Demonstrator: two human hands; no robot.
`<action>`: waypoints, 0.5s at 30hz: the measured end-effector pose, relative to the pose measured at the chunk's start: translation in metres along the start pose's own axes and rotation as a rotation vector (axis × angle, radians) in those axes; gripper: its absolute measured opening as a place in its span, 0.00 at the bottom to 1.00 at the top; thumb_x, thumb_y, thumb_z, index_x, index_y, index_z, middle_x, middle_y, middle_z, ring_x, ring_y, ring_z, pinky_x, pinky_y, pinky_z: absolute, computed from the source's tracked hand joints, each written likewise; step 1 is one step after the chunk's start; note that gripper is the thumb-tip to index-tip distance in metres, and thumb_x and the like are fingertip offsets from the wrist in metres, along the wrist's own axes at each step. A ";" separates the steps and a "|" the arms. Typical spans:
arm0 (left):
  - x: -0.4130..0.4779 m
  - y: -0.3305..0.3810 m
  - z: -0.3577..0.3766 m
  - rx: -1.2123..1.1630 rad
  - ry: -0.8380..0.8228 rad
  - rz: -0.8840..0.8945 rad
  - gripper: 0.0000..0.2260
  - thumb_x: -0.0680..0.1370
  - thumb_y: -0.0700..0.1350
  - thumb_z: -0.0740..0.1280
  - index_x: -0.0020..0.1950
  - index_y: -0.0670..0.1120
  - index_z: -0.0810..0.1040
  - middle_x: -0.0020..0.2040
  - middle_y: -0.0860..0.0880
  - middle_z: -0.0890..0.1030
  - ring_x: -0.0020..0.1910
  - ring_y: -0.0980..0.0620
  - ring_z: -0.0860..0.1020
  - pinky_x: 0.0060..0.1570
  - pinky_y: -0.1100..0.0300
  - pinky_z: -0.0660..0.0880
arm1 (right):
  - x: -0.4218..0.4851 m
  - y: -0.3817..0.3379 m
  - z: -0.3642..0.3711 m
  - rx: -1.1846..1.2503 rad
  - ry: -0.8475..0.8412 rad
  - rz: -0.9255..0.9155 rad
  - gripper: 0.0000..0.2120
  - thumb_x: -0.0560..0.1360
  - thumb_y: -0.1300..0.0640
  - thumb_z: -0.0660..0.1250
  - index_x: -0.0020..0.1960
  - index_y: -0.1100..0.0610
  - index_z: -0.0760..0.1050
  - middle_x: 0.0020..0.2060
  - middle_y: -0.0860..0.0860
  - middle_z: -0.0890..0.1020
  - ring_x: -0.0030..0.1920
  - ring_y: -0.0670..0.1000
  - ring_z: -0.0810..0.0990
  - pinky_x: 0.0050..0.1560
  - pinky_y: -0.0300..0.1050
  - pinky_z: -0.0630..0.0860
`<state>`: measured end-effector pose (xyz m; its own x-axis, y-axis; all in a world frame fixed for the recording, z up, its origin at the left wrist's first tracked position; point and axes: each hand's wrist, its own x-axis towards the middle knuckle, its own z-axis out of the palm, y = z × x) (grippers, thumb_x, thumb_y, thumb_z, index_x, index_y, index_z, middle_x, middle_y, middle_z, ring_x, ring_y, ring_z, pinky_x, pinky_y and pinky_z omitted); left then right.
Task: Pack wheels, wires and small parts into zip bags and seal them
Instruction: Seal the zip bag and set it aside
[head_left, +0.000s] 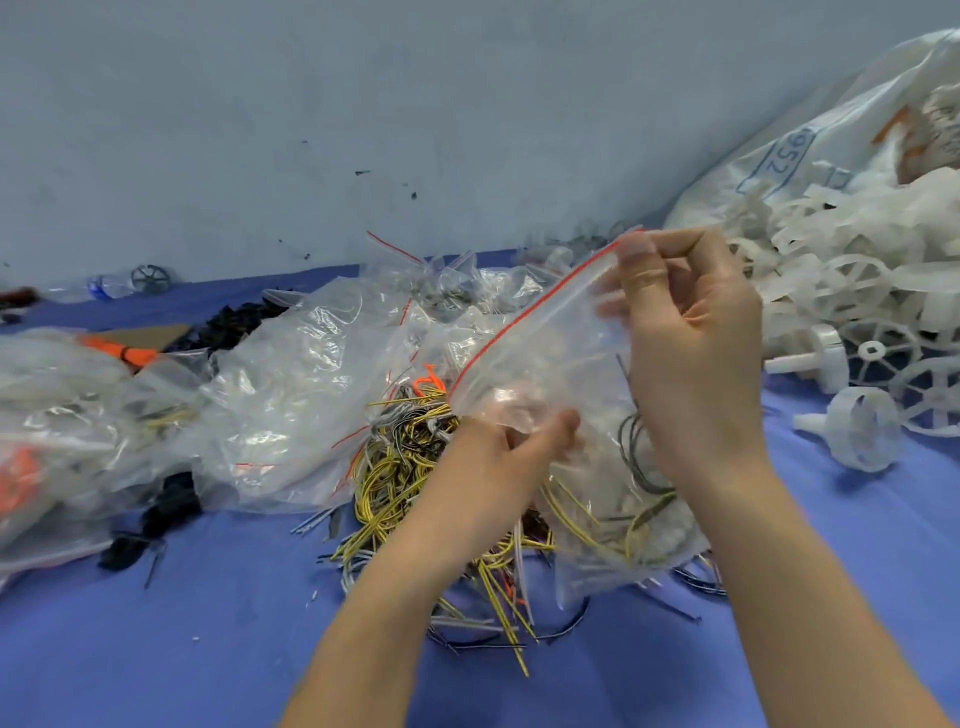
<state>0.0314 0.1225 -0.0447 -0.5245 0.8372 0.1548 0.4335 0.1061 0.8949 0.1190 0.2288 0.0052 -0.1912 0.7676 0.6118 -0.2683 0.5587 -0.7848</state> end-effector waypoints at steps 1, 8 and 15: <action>0.001 -0.001 -0.011 -0.078 0.059 0.000 0.14 0.80 0.54 0.65 0.45 0.48 0.85 0.41 0.45 0.86 0.41 0.45 0.84 0.43 0.52 0.79 | -0.002 -0.001 0.003 -0.039 -0.027 -0.031 0.03 0.81 0.48 0.62 0.50 0.44 0.74 0.40 0.38 0.82 0.42 0.43 0.82 0.48 0.46 0.77; 0.022 -0.026 -0.123 -0.812 0.777 0.029 0.07 0.82 0.48 0.63 0.50 0.45 0.76 0.47 0.46 0.84 0.40 0.51 0.83 0.38 0.57 0.80 | -0.021 0.007 0.028 -0.243 -0.186 -0.117 0.14 0.82 0.54 0.60 0.67 0.49 0.70 0.58 0.45 0.78 0.57 0.46 0.77 0.57 0.44 0.73; 0.023 -0.097 -0.220 -0.745 1.186 -0.229 0.04 0.81 0.42 0.59 0.55 0.47 0.71 0.41 0.48 0.73 0.34 0.55 0.72 0.37 0.62 0.76 | -0.040 0.022 0.051 -0.308 -0.365 -0.069 0.16 0.81 0.57 0.60 0.69 0.50 0.69 0.62 0.46 0.75 0.60 0.48 0.76 0.60 0.52 0.73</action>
<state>-0.1839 0.0134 -0.0360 -0.9851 -0.1391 -0.1007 -0.0298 -0.4391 0.8979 0.0728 0.1946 -0.0315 -0.5169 0.5958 0.6147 -0.0104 0.7136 -0.7005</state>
